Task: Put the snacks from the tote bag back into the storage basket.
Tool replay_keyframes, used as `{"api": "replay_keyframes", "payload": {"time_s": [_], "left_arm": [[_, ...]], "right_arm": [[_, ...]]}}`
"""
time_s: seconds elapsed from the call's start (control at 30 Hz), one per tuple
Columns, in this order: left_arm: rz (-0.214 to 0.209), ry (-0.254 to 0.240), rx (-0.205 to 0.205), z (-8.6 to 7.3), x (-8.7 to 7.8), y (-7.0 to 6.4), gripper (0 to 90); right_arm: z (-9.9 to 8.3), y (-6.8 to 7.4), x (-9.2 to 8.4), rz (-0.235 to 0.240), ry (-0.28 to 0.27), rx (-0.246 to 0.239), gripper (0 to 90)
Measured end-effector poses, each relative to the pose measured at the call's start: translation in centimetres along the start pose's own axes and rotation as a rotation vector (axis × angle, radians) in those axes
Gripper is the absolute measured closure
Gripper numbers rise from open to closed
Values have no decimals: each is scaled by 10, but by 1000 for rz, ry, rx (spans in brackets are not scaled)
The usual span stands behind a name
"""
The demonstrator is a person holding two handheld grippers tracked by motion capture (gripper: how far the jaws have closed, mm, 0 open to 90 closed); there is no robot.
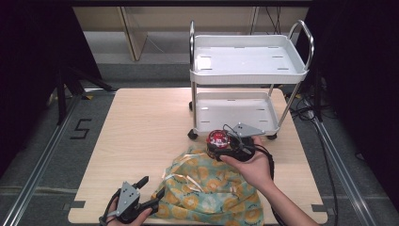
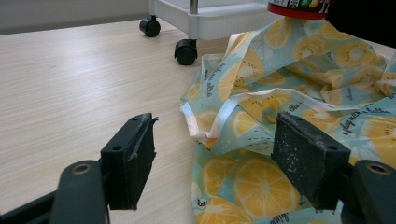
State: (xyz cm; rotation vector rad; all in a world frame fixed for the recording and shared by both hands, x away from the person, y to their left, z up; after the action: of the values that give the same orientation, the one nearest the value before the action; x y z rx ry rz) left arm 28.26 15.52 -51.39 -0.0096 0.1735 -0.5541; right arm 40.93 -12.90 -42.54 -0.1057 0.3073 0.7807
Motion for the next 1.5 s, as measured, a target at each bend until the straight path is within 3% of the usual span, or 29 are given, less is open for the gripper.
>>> {"api": "replay_keyframes", "payload": {"time_s": [0.1, 0.13, 0.23, 0.3, 0.33, 0.4, 0.43, 0.47, 0.53, 0.77, 0.8, 0.93, 1.03, 1.07, 1.1, 1.27, 1.43, 1.5], "left_arm": [[1, 1, 0, 0, 0, 0, 291], [0, -1, -1, 0, 0, 0, 291], [8, 4, -3, 0, -1, 0, 291], [8, 3, -6, 0, -1, 0, 291], [8, 2, -6, 0, -1, 0, 291], [9, 2, -5, 0, -1, 0, 291], [10, 2, -6, 0, -1, 0, 291], [10, 2, -5, 0, -1, 0, 291], [10, 2, -5, 0, -1, 0, 291], [9, 2, -6, 0, -1, 0, 291], [9, 2, -6, 0, -1, 0, 291], [9, 1, -6, 0, -1, 0, 291], [10, 1, -6, 0, -1, 0, 291], [9, 1, -5, 0, -1, 0, 291], [10, 1, -5, 0, -1, 0, 292], [11, 0, -5, 1, -1, 0, 291], [10, 0, -5, 0, -1, 0, 291], [10, 0, -5, 0, -1, 0, 291]], "right_arm": [[0, 0, 2, 4, -9, 1, 268], [0, 0, 2, 4, -5, 21, 268], [2, -1, 2, -6, 0, -2, 268], [3, 1, 3, -12, 2, 28, 268], [4, -1, 5, 3, -15, -2, 268], [4, 0, 5, -1, -15, 12, 268], [5, -2, 4, -21, -8, -4, 268], [4, 1, 6, -6, -13, 35, 268], [5, -3, 5, -9, -4, -3, 268], [6, -4, 6, -21, -8, 12, 268], [6, -6, 6, -29, -10, -4, 268], [6, -6, 9, -13, -14, -1, 268], [6, -5, 9, -32, -11, 16, 268], [7, -7, 9, -35, -14, 0, 268], [7, -5, 9, -28, -4, 23, 268], [7, -8, 11, -15, -19, -4, 268], [7, -8, 13, -31, -24, 23, 268], [7, -10, 13, -40, -24, 0, 268]]}}
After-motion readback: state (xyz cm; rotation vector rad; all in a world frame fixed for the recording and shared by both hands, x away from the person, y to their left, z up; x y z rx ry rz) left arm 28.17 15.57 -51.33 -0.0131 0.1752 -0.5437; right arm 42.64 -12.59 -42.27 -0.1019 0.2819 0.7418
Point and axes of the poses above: each handheld gripper's, and its own axes: x roughly forward along the jaws, z roughly out of its top, y roughly to its left, the point moved 4 cm from there along x, roughly forward along the jaws, and after that the axes turned 10 degrees about -y, right-handed, at the moved point
